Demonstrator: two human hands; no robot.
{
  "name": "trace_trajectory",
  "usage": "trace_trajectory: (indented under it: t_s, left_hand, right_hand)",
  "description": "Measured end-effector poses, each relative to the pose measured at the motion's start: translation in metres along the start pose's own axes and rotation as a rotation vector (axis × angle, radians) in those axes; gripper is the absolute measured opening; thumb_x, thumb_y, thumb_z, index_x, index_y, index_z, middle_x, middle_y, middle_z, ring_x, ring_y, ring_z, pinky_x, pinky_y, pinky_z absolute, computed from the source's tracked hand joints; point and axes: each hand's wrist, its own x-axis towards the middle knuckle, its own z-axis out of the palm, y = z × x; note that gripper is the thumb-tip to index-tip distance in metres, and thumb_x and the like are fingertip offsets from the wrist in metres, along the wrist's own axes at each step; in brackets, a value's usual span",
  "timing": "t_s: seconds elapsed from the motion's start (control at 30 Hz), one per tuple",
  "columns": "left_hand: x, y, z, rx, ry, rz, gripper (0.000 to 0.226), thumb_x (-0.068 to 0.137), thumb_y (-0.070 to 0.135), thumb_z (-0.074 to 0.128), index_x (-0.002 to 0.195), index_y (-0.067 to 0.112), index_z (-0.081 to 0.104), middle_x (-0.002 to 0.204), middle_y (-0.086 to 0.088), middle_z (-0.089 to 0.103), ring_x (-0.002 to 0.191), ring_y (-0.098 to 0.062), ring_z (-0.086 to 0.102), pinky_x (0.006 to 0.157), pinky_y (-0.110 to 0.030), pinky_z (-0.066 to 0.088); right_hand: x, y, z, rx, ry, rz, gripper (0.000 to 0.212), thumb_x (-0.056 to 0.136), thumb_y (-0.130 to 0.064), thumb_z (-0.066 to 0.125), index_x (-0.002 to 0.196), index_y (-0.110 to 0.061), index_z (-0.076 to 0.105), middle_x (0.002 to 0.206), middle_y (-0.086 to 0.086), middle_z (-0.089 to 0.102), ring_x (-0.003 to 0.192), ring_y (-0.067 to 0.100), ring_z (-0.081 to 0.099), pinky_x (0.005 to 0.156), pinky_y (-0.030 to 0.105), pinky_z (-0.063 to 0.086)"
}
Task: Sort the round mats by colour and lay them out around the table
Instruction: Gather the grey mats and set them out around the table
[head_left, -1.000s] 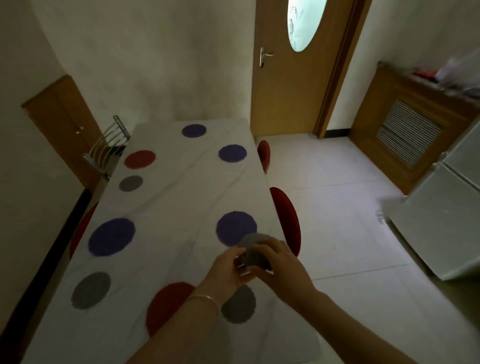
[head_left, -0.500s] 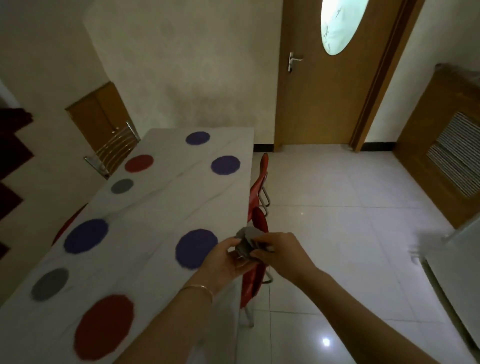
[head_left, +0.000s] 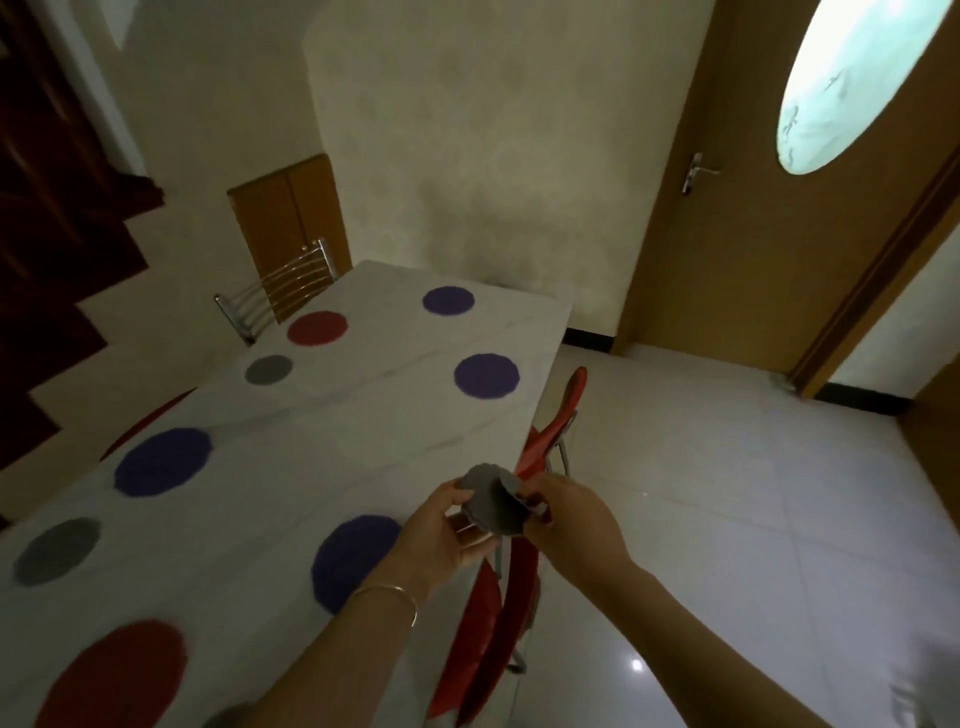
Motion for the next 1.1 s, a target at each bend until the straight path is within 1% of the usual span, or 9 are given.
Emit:
trace_trajectory:
  t_s: [0.13, 0.3, 0.47, 0.6, 0.73, 0.8, 0.9, 1.0, 1.1]
  left_hand:
    - [0.053, 0.007, 0.027, 0.024, 0.036, -0.048, 0.023, 0.084, 0.005, 0.057, 0.103, 0.012, 0.067, 0.113, -0.023, 0.060, 0.098, -0.041, 0.063, 0.058, -0.042, 0.059]
    - [0.081, 0.036, 0.020, 0.013, 0.114, -0.004, 0.018, 0.087, 0.010, 0.053, 0.100, 0.015, 0.066, 0.106, -0.018, 0.063, 0.090, -0.036, 0.065, 0.058, -0.040, 0.058]
    - [0.081, 0.089, -0.025, -0.105, 0.264, 0.162, 0.019, 0.086, 0.010, 0.057, 0.100, 0.014, 0.069, 0.108, -0.016, 0.065, 0.092, -0.033, 0.065, 0.060, -0.039, 0.058]
    - [0.063, 0.110, -0.068, -0.206, 0.443, 0.260, 0.019, 0.087, 0.012, 0.056, 0.104, 0.015, 0.065, 0.112, -0.016, 0.061, 0.095, -0.033, 0.061, 0.058, -0.038, 0.058]
    - [0.046, 0.099, -0.091, -0.369, 0.637, 0.360, 0.017, 0.086, 0.010, 0.055, 0.097, 0.017, 0.065, 0.102, -0.015, 0.063, 0.086, -0.032, 0.063, 0.057, -0.038, 0.058]
    - [0.040, 0.083, -0.092, -0.460, 0.715, 0.395, 0.019, 0.086, 0.010, 0.056, 0.101, 0.015, 0.065, 0.103, -0.015, 0.064, 0.088, -0.033, 0.063, 0.056, -0.038, 0.058]
    - [0.036, 0.056, -0.081, -0.567, 0.811, 0.428, 0.018, 0.085, 0.010, 0.057, 0.100, 0.015, 0.065, 0.100, -0.016, 0.065, 0.086, -0.032, 0.064, 0.055, -0.038, 0.058]
    - [0.037, 0.034, -0.070, -0.639, 0.885, 0.459, 0.019, 0.085, 0.011, 0.057, 0.101, 0.016, 0.065, 0.104, -0.017, 0.066, 0.089, -0.034, 0.064, 0.056, -0.039, 0.059]
    - [0.039, 0.020, -0.062, -0.690, 0.926, 0.480, 0.017, 0.084, 0.010, 0.057, 0.098, 0.015, 0.067, 0.103, -0.017, 0.067, 0.089, -0.034, 0.065, 0.055, -0.038, 0.058]
  right_hand:
    - [0.065, 0.034, -0.011, -0.085, -0.042, 0.010, 0.015, 0.088, -0.024, 0.055, 0.101, -0.030, 0.060, 0.098, -0.007, 0.063, 0.078, 0.008, 0.059, 0.068, 0.016, 0.047]
    - [0.139, 0.042, -0.011, -0.134, -0.122, -0.052, 0.011, 0.091, -0.035, 0.053, 0.086, -0.026, 0.057, 0.081, -0.007, 0.062, 0.068, 0.006, 0.060, 0.067, 0.024, 0.054]
    - [0.202, 0.012, 0.025, -0.086, -0.255, -0.175, 0.013, 0.086, -0.014, 0.048, 0.090, -0.017, 0.060, 0.086, 0.004, 0.065, 0.075, 0.019, 0.060, 0.067, 0.035, 0.052]
    - [0.237, -0.010, 0.076, -0.100, -0.396, -0.353, 0.021, 0.085, -0.010, 0.044, 0.090, -0.020, 0.062, 0.086, 0.001, 0.065, 0.072, 0.016, 0.058, 0.053, 0.026, 0.040]
    - [0.264, -0.023, 0.118, -0.158, -0.478, -0.619, 0.026, 0.087, -0.011, 0.046, 0.100, -0.024, 0.064, 0.099, -0.005, 0.066, 0.090, 0.014, 0.058, 0.062, 0.022, 0.040]
    - [0.269, -0.023, 0.125, -0.136, -0.406, -0.737, 0.021, 0.084, -0.011, 0.052, 0.095, -0.023, 0.066, 0.094, -0.004, 0.066, 0.092, 0.015, 0.058, 0.060, 0.026, 0.045]
    - [0.273, -0.012, 0.129, 0.001, -0.371, -0.870, 0.019, 0.067, -0.001, 0.072, 0.079, -0.016, 0.070, 0.080, -0.001, 0.068, 0.086, 0.021, 0.062, 0.049, 0.028, 0.052]
    - [0.275, 0.005, 0.135, 0.064, -0.421, -0.988, 0.027, 0.056, 0.001, 0.081, 0.074, -0.017, 0.073, 0.078, -0.001, 0.070, 0.087, 0.018, 0.063, 0.050, 0.023, 0.055]
    - [0.270, 0.026, 0.144, -0.089, -0.513, -1.053, 0.031, 0.048, -0.008, 0.089, 0.072, -0.022, 0.075, 0.078, -0.005, 0.072, 0.081, 0.019, 0.070, 0.047, 0.023, 0.055]
